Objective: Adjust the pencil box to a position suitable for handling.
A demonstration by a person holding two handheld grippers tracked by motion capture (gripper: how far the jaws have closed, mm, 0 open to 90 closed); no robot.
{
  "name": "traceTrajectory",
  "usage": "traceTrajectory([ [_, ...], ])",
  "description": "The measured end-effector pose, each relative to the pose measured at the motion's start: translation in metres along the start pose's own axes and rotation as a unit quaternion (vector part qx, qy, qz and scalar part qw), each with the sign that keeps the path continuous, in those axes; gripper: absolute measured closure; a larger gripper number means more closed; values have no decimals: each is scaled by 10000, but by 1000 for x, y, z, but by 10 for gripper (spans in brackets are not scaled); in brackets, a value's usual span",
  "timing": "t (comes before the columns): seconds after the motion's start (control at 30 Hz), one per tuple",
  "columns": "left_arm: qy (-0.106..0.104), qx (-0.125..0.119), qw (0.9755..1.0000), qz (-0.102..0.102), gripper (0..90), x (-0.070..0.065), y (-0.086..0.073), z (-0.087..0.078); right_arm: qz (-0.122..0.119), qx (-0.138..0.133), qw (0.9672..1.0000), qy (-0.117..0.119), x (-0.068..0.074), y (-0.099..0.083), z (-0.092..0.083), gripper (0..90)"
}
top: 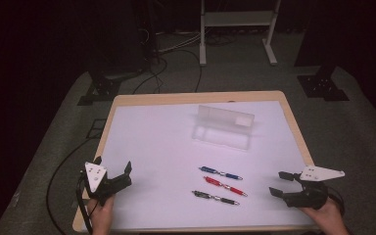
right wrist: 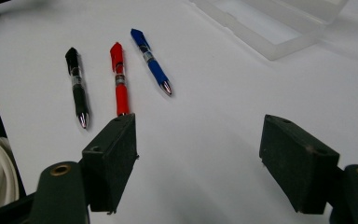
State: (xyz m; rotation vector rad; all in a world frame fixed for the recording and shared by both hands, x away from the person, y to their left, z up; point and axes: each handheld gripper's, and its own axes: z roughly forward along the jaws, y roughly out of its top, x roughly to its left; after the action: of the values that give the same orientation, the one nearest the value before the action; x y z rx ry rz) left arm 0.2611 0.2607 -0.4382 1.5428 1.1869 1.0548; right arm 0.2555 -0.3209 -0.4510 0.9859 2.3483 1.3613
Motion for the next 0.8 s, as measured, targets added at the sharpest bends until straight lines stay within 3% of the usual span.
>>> traceTrajectory([
  [0.13,4,16,10000,3,4,1,-1,0,-129,190,9996,143,0,14,11,230],
  [0.47,17,-6,10000,-52,4,3,-1,-2,-383,167,9985,356,6,42,27,230],
  [0.8,-14,13,10000,-30,4,4,-2,-1,-737,344,9949,601,13,69,49,254],
])
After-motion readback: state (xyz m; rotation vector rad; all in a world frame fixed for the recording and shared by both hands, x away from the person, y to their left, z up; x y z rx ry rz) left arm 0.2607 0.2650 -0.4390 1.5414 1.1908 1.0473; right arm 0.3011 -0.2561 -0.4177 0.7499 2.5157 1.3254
